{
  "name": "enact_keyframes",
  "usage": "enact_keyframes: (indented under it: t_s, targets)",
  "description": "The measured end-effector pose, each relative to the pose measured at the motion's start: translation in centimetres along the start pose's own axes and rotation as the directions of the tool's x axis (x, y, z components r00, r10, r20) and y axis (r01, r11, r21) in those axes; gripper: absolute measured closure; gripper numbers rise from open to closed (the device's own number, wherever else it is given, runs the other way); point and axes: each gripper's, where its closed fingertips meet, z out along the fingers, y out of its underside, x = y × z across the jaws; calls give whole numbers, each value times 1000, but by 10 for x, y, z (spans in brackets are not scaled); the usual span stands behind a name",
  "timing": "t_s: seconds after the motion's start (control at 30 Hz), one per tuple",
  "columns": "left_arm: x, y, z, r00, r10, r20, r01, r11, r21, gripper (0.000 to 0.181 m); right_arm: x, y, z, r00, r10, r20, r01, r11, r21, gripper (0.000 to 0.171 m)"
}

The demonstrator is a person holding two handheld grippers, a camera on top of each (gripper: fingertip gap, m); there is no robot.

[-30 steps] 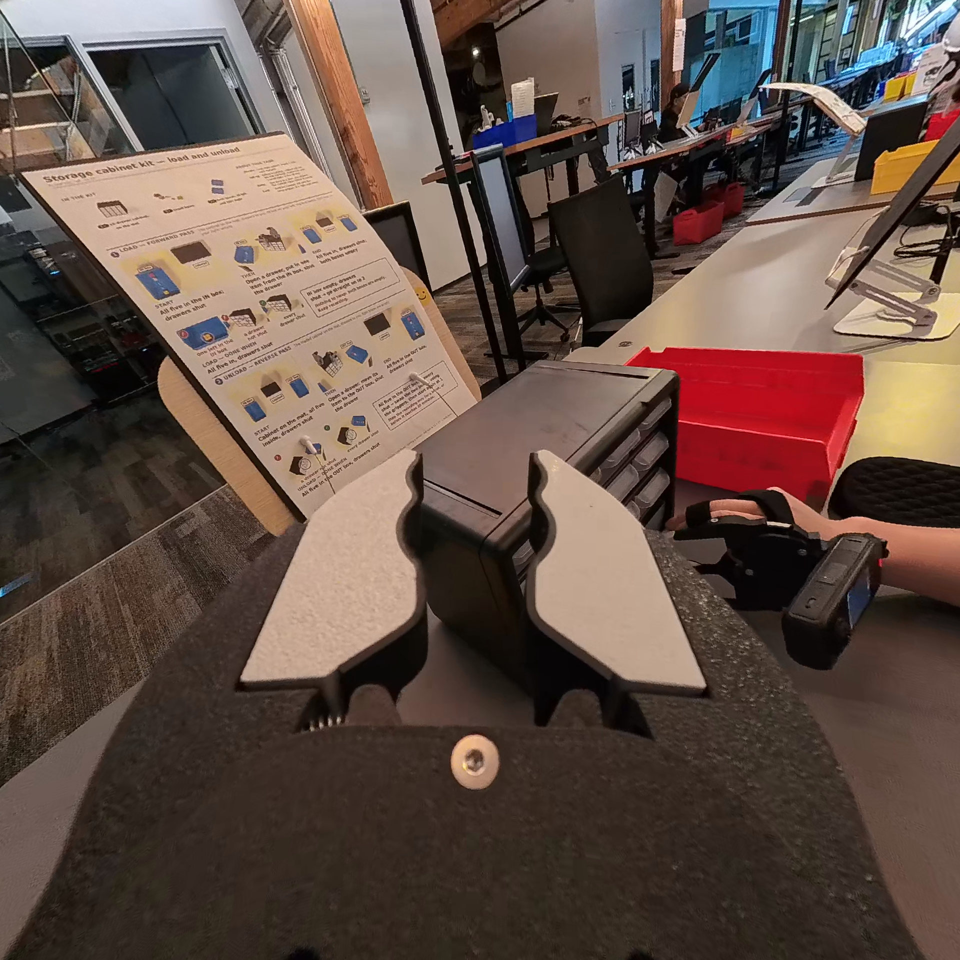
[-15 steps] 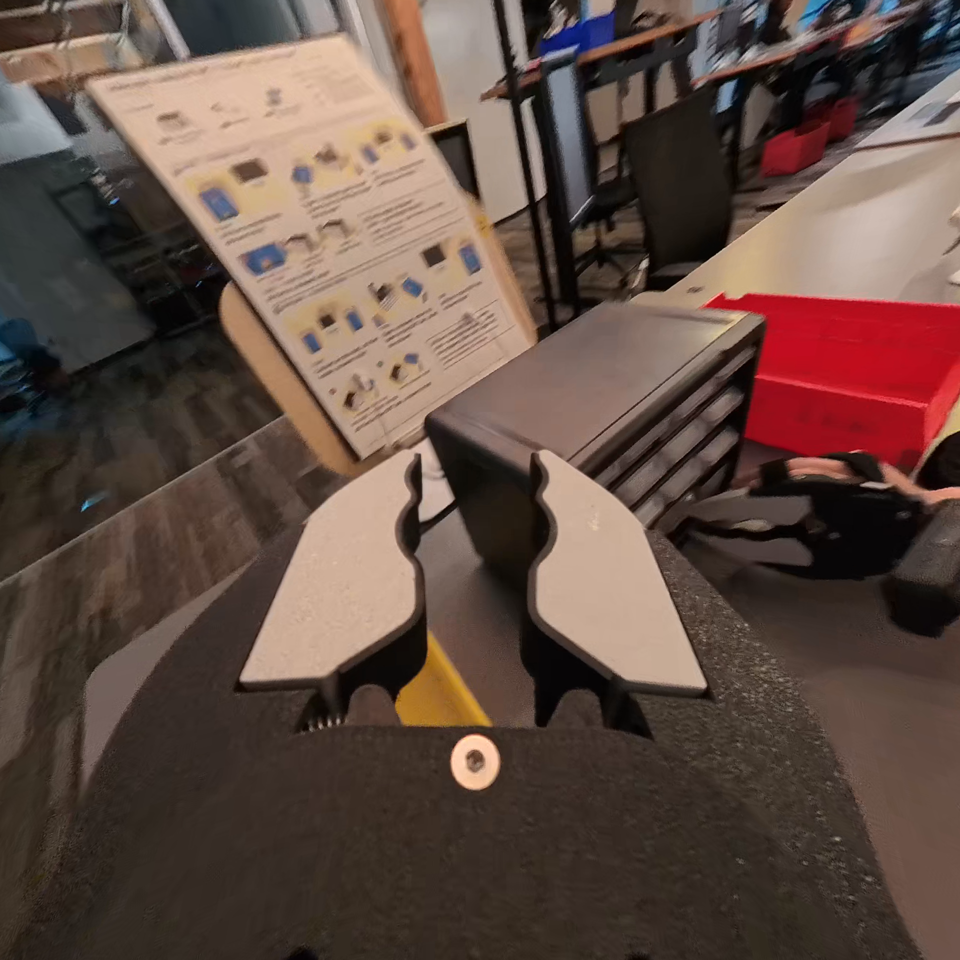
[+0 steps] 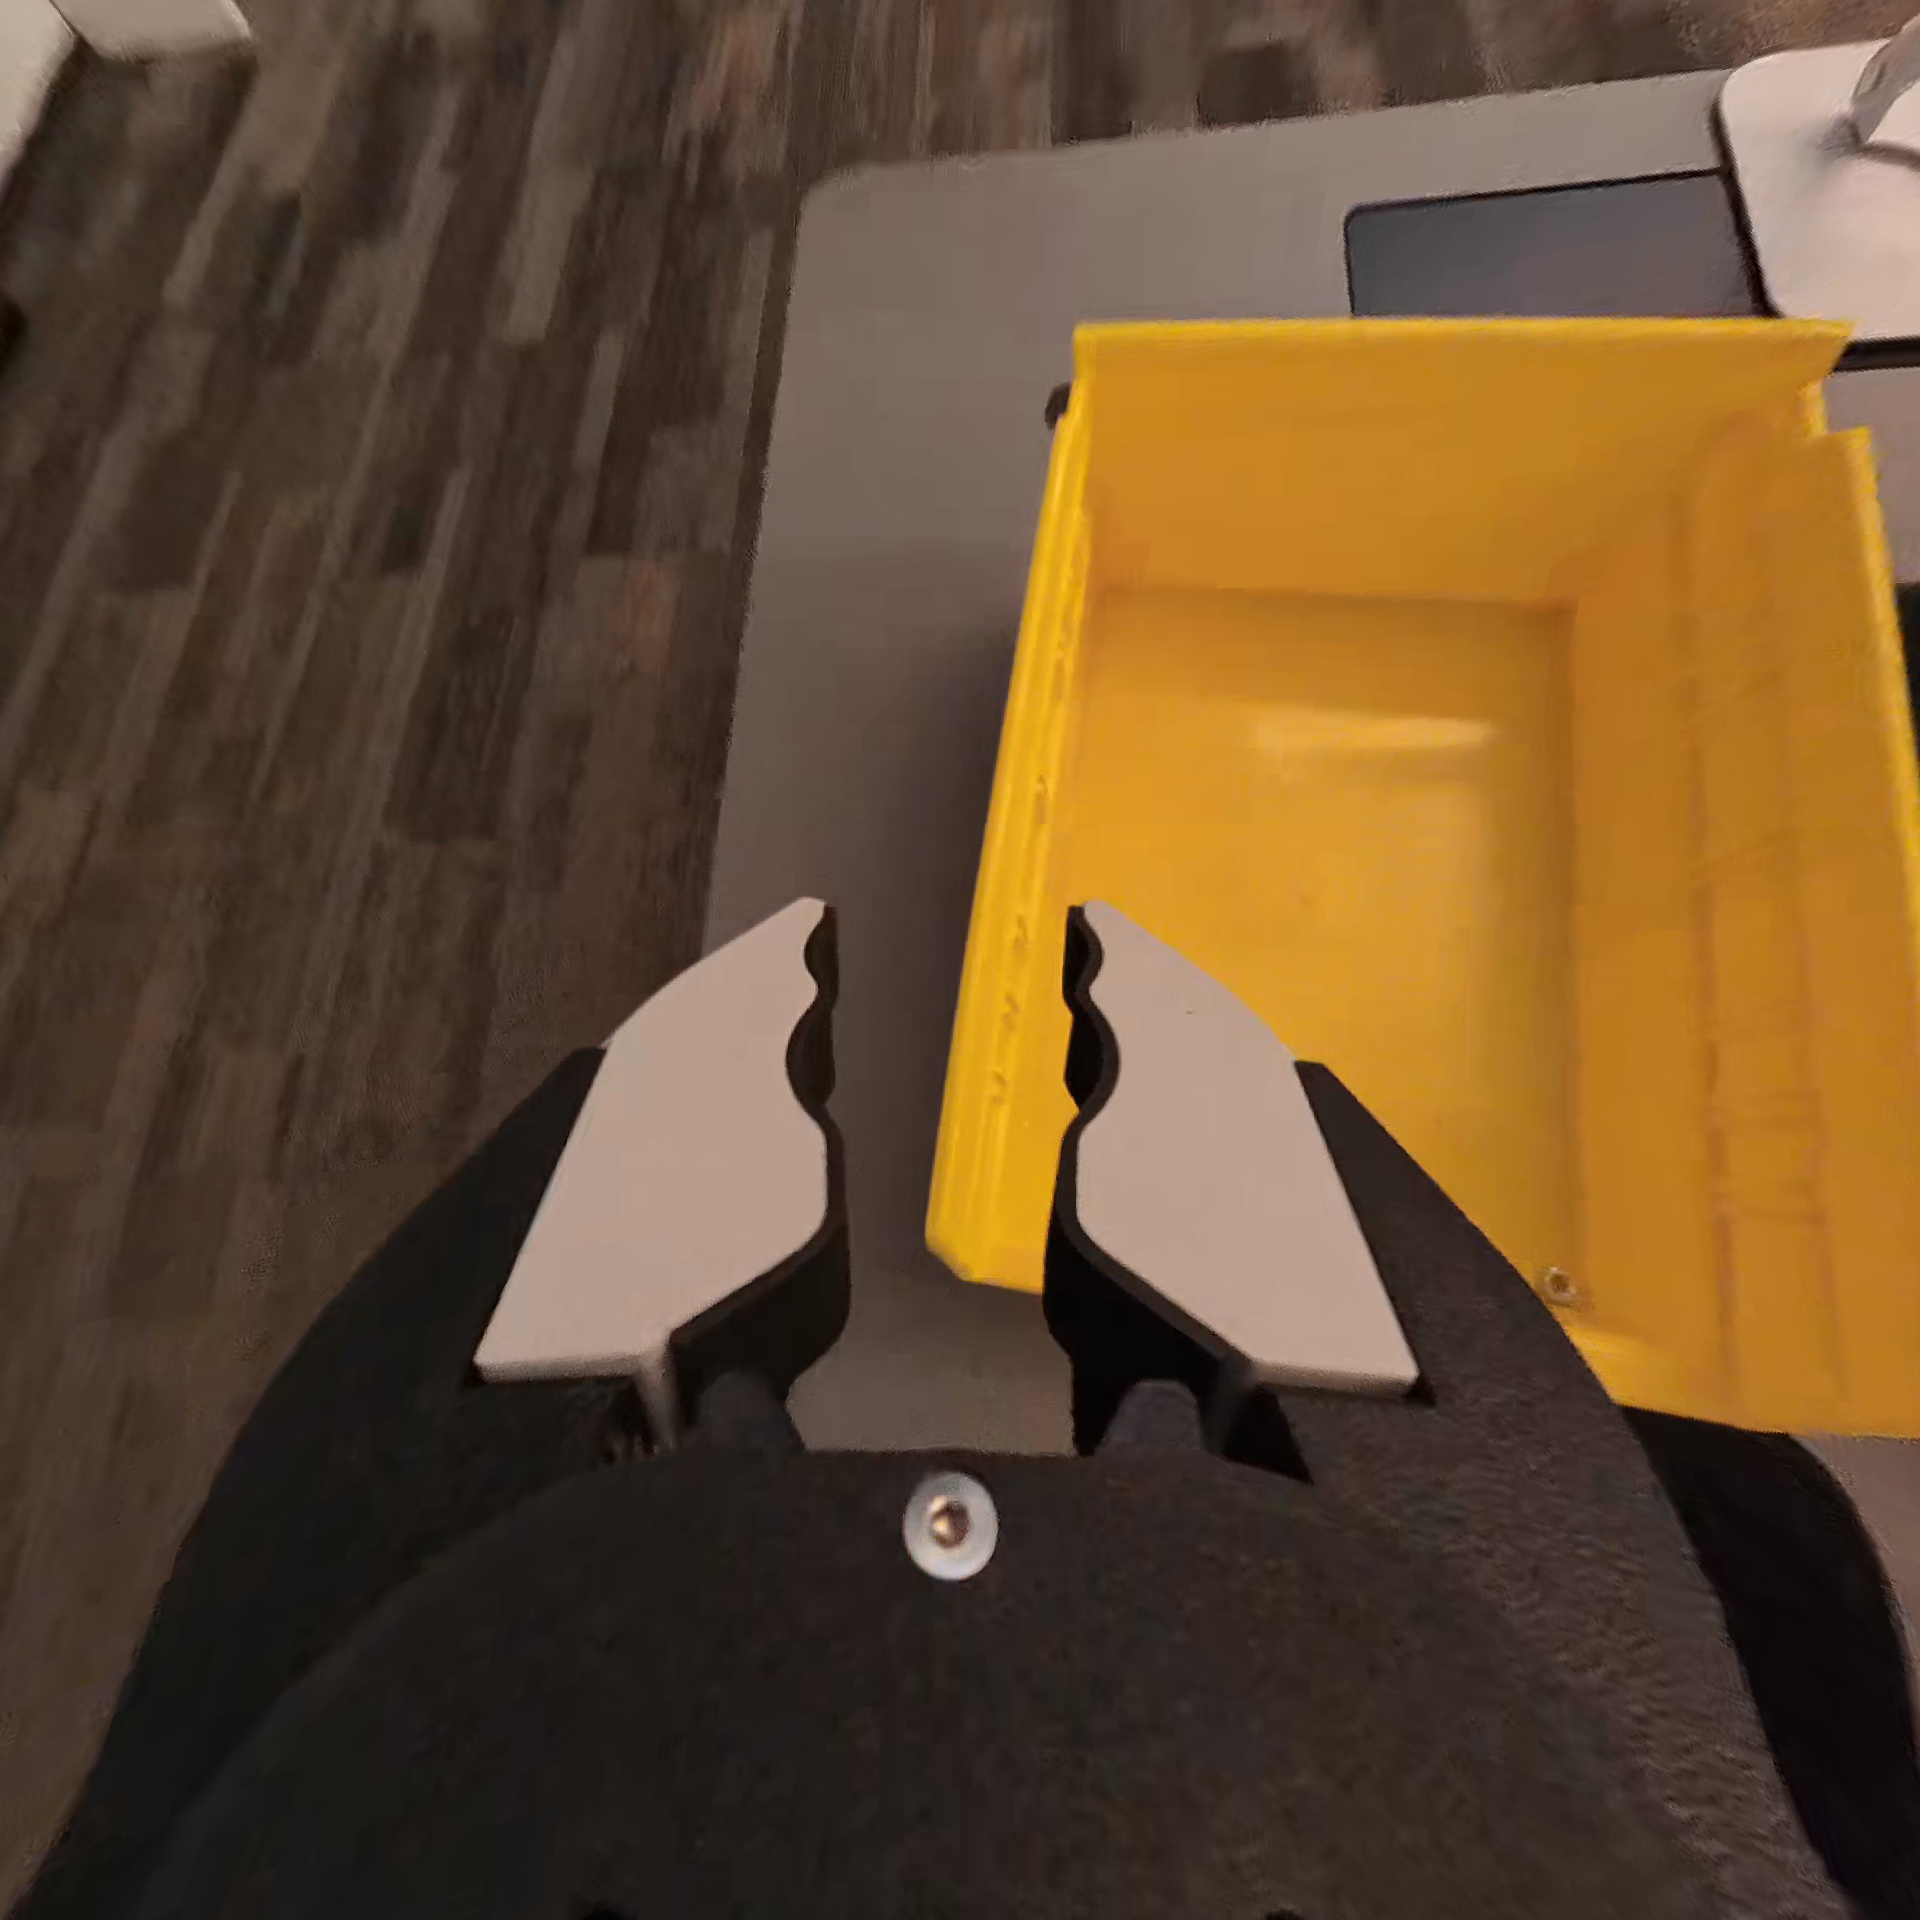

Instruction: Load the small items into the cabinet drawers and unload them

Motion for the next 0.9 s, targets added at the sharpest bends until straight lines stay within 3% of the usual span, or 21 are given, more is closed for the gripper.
enact_keyframes:
  t_s: [0.1, 0.2, 0.4, 0.57, 0.7, 0.9]
  targets:
    - [7, 13, 15, 987, -121, -108, 113, 990, -82, 140, -2, -12, -4, 1000, -2, -4, 2, 999, 43, 156]
    - [-5, 24, 30, 995, -101, -15, 98, 984, -146, 139, -2, -22, -8, 1000, -8, -5, 8, 997, 71, 156]
    - [2, 43, 57, 996, -79, -33, 67, 960, -273, 140, -3, -25, -11, 1000, -11, 8, 10, 997, 80, 156]
    - [3, 66, 69, 992, -128, -18, 110, 911, -397, 156, -4, -23, -10, 1000, -5, 20, 4, 997, 77, 156]
    - [8, 67, 71, 951, -306, -40, 261, 868, -423, 169, -4, -23, -11, 1000, -10, 24, 8, 997, 80, 156]
    - [6, 76, 62, 930, -367, -16, 327, 847, -420, 171, -5, -23, -11, 999, -11, 32, 8, 996, 86, 156]
